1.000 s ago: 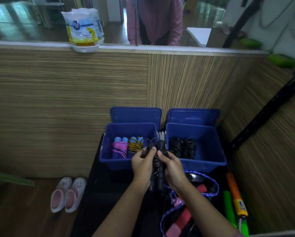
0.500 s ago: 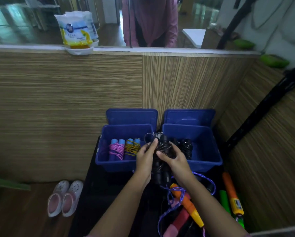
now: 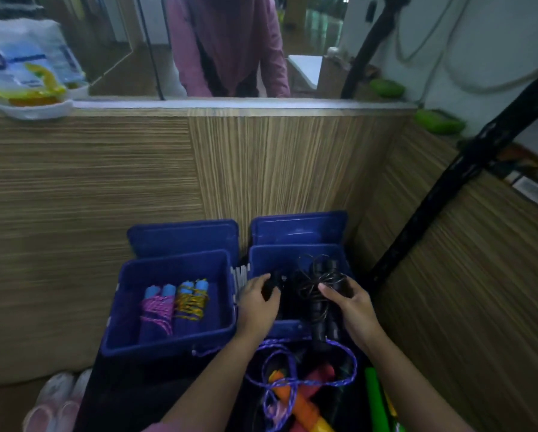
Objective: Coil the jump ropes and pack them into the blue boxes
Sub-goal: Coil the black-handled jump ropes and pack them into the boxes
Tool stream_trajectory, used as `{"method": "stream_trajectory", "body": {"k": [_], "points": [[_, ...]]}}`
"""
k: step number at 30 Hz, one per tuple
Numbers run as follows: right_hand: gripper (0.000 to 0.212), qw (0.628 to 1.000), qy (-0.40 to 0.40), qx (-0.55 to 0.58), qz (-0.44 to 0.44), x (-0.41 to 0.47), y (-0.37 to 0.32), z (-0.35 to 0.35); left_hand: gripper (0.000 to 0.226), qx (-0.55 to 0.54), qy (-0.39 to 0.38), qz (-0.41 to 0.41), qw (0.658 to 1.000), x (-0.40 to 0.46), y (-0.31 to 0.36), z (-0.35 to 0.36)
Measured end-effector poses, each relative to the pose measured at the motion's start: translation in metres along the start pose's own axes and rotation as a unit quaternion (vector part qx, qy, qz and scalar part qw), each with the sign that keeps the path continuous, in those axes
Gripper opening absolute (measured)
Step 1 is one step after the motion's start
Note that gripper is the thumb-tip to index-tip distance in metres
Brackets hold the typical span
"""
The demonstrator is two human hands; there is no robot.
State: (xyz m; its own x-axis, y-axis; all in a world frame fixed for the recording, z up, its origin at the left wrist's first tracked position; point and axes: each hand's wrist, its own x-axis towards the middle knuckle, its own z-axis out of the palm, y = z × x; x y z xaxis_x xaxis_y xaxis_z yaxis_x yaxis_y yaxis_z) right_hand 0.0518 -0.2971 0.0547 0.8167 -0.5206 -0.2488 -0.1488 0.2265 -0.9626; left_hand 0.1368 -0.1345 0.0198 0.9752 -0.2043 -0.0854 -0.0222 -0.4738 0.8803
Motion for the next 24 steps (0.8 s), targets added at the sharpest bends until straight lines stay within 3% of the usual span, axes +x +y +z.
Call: {"method": "stream_trajectory", "body": {"k": [2,5,10,15,24], "points": [[0.04,1.0,0.014,-0.021,-0.002,0.02,0.002,-0.011,0.041,0.123,0.027,0.083,0.989,0.009,-0.007,0.004],[0.043,0.997,0.025,-0.067,-0.008,0.047,0.009,-0.02,0.047,0.209,0.03,0.128,0.969,0.021,-0.019,0.012],[0.055,0.983,0.084,-0.164,-0.018,0.073,0.021,-0.018,0.055,0.226,-0.007,0.107,0.968,0.029,-0.032,0.025],[0.068,0.924,0.076,-0.363,-0.09,0.081,0.042,-0.004,0.049,0.207,0.04,0.123,0.97,0.029,-0.041,0.032],[0.075,0.838,0.115,-0.511,-0.154,0.078,0.051,0.003,0.048,0.184,0.045,0.126,0.974,0.028,-0.038,0.03]]}}
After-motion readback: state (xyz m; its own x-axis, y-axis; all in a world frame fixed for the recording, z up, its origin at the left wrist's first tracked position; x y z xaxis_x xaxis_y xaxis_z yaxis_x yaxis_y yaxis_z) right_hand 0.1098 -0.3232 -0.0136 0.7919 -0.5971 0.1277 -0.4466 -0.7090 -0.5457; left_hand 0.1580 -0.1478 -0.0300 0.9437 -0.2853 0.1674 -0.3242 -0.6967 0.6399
